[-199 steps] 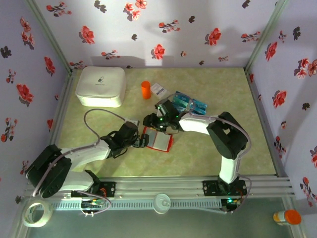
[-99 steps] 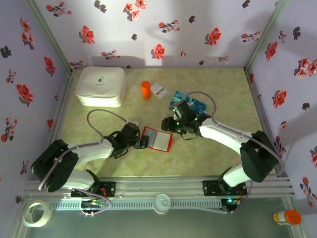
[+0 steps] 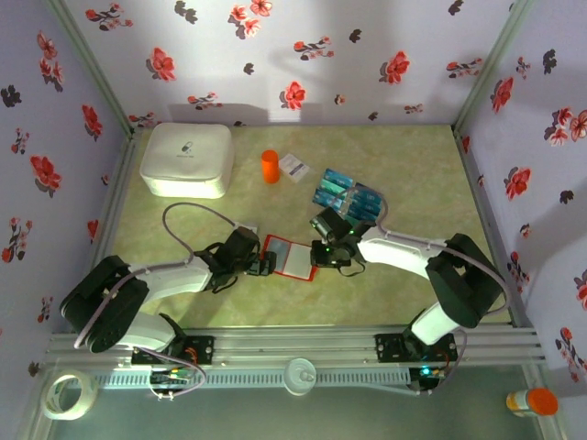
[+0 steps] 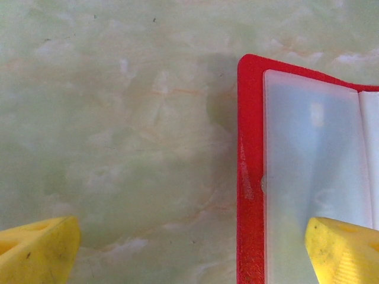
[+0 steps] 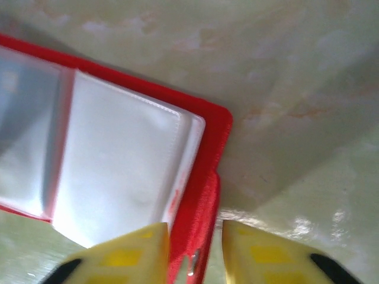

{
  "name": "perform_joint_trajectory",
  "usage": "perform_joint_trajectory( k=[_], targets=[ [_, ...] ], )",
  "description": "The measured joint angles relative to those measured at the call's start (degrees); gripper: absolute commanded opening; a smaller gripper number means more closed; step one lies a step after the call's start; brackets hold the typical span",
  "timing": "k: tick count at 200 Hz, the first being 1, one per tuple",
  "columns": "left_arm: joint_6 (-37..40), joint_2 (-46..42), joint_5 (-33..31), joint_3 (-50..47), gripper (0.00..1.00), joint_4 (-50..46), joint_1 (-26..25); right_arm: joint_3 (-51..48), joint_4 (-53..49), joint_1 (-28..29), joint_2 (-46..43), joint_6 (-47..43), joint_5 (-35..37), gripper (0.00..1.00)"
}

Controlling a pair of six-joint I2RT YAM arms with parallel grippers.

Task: Put the credit cards into the card holder
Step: Rotate the card holder at the center of the table, then pick up the credit card from the storage box.

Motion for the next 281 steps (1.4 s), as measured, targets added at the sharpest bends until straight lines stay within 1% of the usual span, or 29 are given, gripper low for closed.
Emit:
perform_joint_trajectory(
  k=[12,23,61,88,98,104,108,123,131,147,165,189,220,256,281],
  targets=[
    [0.02,0.0,0.0,0.28,0.98,-0.35,0.0,-0.13,0.0,-0.2,0.0,-0.2,0.35,0.02],
    [0.02,0.0,0.02,0.74,0.98,-0.68,0.0,-0.13,0.04,-0.52,0.0,-0.5,0.37,0.0],
    [0.02,0.15,0.07,1.55,0.98,-0.61,0.0,-0.13,0.0,-3.15,-0.13,-1.9,0.39,0.01],
    [0.0,1.42,0.39,1.51,0.98,-0.44,0.0,-0.13,-0.02,-4.52,-0.2,-2.64,0.35,0.05],
    [0.0,1.77,0.44,1.46,0.98,-0.24,0.0,-0.13,-0.02,-4.68,-0.22,-2.71,0.33,0.08],
    [0.0,1.81,0.46,1.46,0.98,-0.09,0.0,-0.13,-0.04,-4.72,-0.26,-2.75,0.31,0.11],
    [0.0,1.81,0.46,1.46,0.98,-0.04,0.0,-0.13,-0.04,-4.72,-0.28,-2.73,0.31,0.14],
    [-0.02,1.84,0.46,1.36,0.98,0.17,0.0,-0.13,-0.13,-4.72,-0.63,-3.21,0.09,0.29],
    [0.0,1.88,0.44,1.33,0.98,0.24,0.0,-0.13,-0.37,-4.74,-1.07,-3.48,0.04,0.34],
    [0.0,2.16,0.22,1.33,0.98,0.44,0.0,-0.11,-1.33,-5.01,-2.73,-3.63,0.13,0.39],
    [0.0,2.25,0.15,1.33,0.98,0.48,0.0,0.63,-3.52,-6.27,-5.07,-4.35,0.42,0.42],
    [0.0,2.38,0.0,1.33,0.98,0.66,0.0,4.57,-7.21,-9.79,-6.82,-6.95,1.9,0.42],
    [0.0,2.47,-0.02,1.33,0.98,0.72,0.0,12.13,-11.69,-14.16,-6.23,-12.5,4.83,0.41],
    [0.02,2.47,-0.02,1.33,0.98,0.79,0.0,19.28,-16.33,-17.0,-0.94,-20.22,8.33,0.38],
    [0.02,2.47,-0.02,1.33,0.99,0.81,0.0,22.18,-19.87,-17.29,4.26,-24.5,10.34,0.3]
  ],
)
